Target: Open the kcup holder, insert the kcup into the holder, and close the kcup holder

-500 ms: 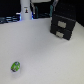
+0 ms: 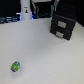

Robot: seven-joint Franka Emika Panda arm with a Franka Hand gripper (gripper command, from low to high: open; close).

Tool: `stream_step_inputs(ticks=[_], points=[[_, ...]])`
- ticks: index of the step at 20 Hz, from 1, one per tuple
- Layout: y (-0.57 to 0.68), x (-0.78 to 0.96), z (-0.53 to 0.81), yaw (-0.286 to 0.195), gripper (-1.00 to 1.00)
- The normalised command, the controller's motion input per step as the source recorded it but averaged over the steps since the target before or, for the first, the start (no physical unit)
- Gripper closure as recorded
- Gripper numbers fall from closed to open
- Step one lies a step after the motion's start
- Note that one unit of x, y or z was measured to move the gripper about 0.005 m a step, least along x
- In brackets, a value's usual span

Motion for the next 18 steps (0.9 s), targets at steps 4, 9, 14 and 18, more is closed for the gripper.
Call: stream_step_inputs(ticks=[4,9,14,18], points=[[0.59,-0.41,0.03,-0.191,-1.00],[0.60,-0.39,0.00,-0.180,-1.00],[0.61,-0.35,-0.01,-0.174,-1.00],[0.61,-0.30,-0.08,-0.169,-1.00]])
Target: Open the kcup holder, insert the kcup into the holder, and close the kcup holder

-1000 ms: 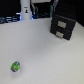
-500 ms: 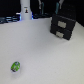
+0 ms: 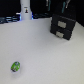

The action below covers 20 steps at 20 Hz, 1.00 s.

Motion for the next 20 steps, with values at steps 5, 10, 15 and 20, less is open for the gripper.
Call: stream_step_inputs(ticks=[5,10,15,20], points=[[0.59,-0.26,-0.17,-0.161,-1.00],[0.57,-0.21,-0.24,-0.148,-1.00],[0.52,-0.17,-0.31,-0.131,-1.00],[0.34,-0.15,-0.44,-0.082,-1.00]])
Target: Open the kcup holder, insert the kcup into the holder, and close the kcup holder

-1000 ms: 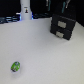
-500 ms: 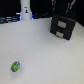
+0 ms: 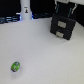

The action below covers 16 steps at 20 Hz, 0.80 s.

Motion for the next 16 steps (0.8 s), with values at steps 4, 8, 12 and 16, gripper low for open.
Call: stream_step_inputs(ticks=[4,8,12,16], points=[[0.34,-0.21,-0.38,-0.064,-1.00],[0.30,-0.28,-0.33,-0.047,-1.00],[0.16,-0.34,-0.35,-0.025,-1.00],[0.04,-0.32,-0.41,-0.012,-1.00]])
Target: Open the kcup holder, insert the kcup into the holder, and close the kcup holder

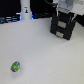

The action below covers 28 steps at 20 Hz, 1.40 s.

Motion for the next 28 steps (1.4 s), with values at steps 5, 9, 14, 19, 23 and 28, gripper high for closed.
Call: stream_step_inputs(ticks=[5,9,14,19,23,28], points=[[0.02,-0.32,-0.39,-0.011,-1.00],[0.03,-0.29,-0.18,-0.029,1.00],[0.02,-0.23,-0.03,-0.042,1.00],[-0.02,0.03,0.02,-0.038,1.00],[-0.20,0.70,0.32,-0.077,1.00],[-0.19,0.88,0.23,-0.072,1.00]])
